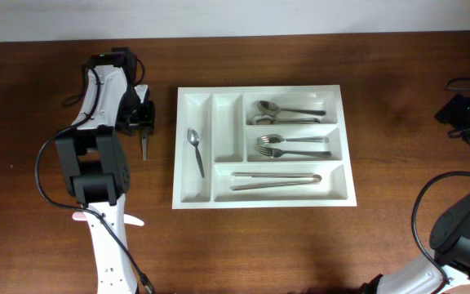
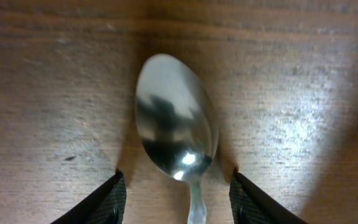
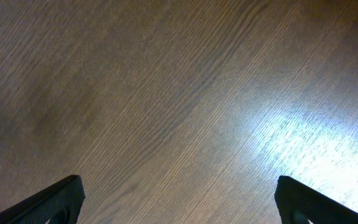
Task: Pack container
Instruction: 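Carry the second spoon into the left compartment beside the first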
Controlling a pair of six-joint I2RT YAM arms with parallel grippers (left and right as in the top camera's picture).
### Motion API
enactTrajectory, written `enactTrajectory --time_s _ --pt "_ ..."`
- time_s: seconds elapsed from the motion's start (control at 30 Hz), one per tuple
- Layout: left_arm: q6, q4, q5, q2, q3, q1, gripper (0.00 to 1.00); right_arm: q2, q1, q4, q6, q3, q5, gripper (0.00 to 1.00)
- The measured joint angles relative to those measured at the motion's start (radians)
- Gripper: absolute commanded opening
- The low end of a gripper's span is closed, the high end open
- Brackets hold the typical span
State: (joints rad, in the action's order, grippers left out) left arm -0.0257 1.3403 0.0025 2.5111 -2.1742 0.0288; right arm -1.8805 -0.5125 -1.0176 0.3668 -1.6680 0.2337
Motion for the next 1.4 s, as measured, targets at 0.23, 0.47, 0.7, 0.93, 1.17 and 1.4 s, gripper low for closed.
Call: enactTrajectory --time_s 0.23,0.47,0.7,0.93,1.17,1.4 --pt "-0.007 -0.006 -0.011 -0.010 0.021 -0.003 0.38 0.000 0.000 0.000 0.000 0.000 0.000 0.99" --pt "-0.009 -0.013 -0.011 -0.013 0.024 -0.003 0.16 0.000 0.000 0.000 0.000 0.000 0.000 0.99" --pt "-0.010 -0.016 -0.007 -0.013 0.024 -0.003 0.02 0.000 0.000 0.000 -0.001 0.000 0.000 0.99" --pt "-0.009 -0.016 -0.007 -0.013 0.025 -0.003 0.02 0.000 0.000 0.000 0.000 0.000 0.000 0.99" --pt "-0.009 0.045 -0.006 -0.013 0.024 -0.007 0.02 0.000 0.000 0.000 0.000 0.000 0.000 0.99" --pt "-0.008 0.137 0.028 -0.013 -0.064 -0.043 0.02 0.000 0.000 0.000 0.000 0.000 0.000 0.99"
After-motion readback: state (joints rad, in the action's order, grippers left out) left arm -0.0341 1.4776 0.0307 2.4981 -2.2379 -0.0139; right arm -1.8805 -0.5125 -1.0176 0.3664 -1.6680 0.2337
